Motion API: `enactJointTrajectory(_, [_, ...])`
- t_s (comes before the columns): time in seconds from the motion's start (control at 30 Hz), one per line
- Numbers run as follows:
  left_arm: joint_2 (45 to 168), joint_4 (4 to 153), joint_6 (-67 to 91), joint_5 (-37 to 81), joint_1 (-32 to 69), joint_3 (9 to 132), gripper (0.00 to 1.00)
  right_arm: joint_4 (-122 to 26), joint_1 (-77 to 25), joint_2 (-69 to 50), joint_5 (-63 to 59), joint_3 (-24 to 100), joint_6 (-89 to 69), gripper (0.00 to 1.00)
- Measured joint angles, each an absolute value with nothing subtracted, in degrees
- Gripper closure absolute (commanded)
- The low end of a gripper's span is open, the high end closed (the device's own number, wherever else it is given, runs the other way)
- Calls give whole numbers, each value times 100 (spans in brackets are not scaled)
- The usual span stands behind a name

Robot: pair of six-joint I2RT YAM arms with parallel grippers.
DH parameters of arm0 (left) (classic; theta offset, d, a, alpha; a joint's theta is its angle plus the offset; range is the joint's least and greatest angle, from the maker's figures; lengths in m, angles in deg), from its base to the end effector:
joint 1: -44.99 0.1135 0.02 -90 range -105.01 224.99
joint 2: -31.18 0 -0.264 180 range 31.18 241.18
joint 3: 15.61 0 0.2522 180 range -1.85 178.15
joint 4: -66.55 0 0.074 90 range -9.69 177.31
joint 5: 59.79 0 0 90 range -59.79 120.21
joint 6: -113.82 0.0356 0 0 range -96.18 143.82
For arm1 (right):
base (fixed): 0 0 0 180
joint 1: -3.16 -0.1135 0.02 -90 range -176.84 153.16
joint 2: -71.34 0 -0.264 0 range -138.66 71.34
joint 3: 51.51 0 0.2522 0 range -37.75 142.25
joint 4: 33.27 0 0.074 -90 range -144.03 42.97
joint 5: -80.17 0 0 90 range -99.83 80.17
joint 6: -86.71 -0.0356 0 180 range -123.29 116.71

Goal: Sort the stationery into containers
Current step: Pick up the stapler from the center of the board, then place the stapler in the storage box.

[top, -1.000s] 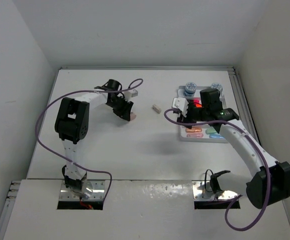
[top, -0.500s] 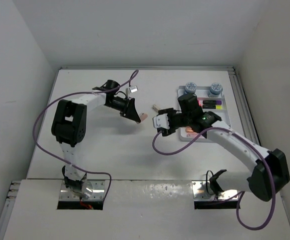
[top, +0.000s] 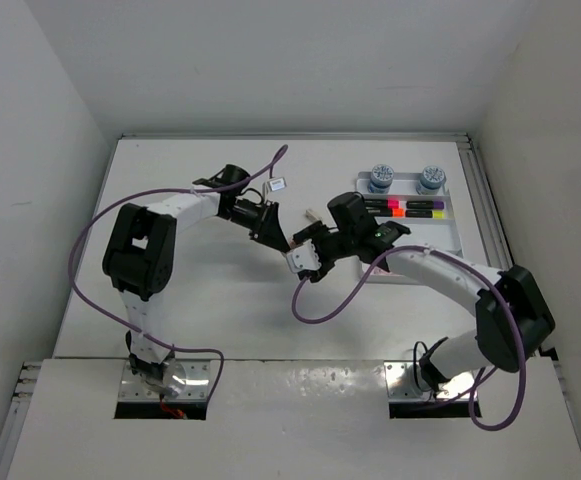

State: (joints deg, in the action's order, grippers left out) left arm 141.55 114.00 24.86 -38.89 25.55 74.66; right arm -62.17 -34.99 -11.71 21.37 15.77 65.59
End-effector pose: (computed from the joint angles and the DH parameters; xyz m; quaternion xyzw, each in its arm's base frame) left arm 0.3490 -0.1584 0.1942 0.2523 0.7754 -0.5748 0.0693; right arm 0.2285 0.2029 0.2336 -0.7762 0.4452 0.1409 0.4236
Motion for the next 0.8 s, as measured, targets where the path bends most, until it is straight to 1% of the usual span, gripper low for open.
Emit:
enactJointTrajectory(0.07, [14155, 11414, 2488, -3898, 2550, 7466, 83, -6158, -3508, -1219, 2113, 1607, 6586, 38])
enactJointTrajectory(0.13, [14155, 11418, 2497, -3909, 2550, 7466, 84, -6108, -3510, -1267, 2089, 1644, 6618, 40])
enactJointTrajectory(0.2, [14155, 11431, 2503, -3920, 2550, 7466, 84, -6064, -3514, -1317, 2058, 1690, 6666, 45])
enactJointTrajectory(0.3, [14155, 11451, 2505, -3953, 2550, 7466, 84, -6055, -3514, -1396, 2034, 1736, 6765, 50])
enactJointTrajectory(0.37, [14155, 11453, 2505, -3955, 2550, 7466, 84, -6051, -3514, -1450, 2021, 1751, 6854, 57])
enactJointTrajectory(0.4, [14155, 11455, 2505, -3955, 2550, 7466, 84, -6051, -3514, -1481, 2019, 1754, 6909, 63])
enactJointTrajectory(0.5, [14155, 11475, 2512, -3924, 2550, 7466, 83, -5998, -3514, -1566, 2008, 1773, 7082, 70])
enactJointTrajectory(0.53, [14155, 11475, 2512, -3920, 2550, 7466, 83, -5990, -3514, -1601, 1990, 1797, 7150, 77])
enactJointTrajectory(0.63, [14155, 11451, 2529, -3835, 2559, 7453, 78, -6068, -3519, -1699, 1949, 1876, 7281, 88])
enactJointTrajectory(0.67, [14155, 11442, 2532, -3819, 2559, 7440, 65, -6112, -3519, -1730, 1934, 1909, 7311, 94])
enactJointTrajectory(0.7, [14155, 11438, 2536, -3802, 2559, 7427, 56, -6151, -3516, -1750, 1920, 1933, 7329, 97])
enactJointTrajectory(0.73, [14151, 11425, 2538, -3804, 2561, 7403, 39, -6175, -3514, -1754, 1912, 1939, 7335, 100])
enactJointTrajectory(0.8, [14131, 11425, 2545, -3802, 2568, 7372, 19, -6210, -3501, -1750, 1892, 1939, 7351, 100])
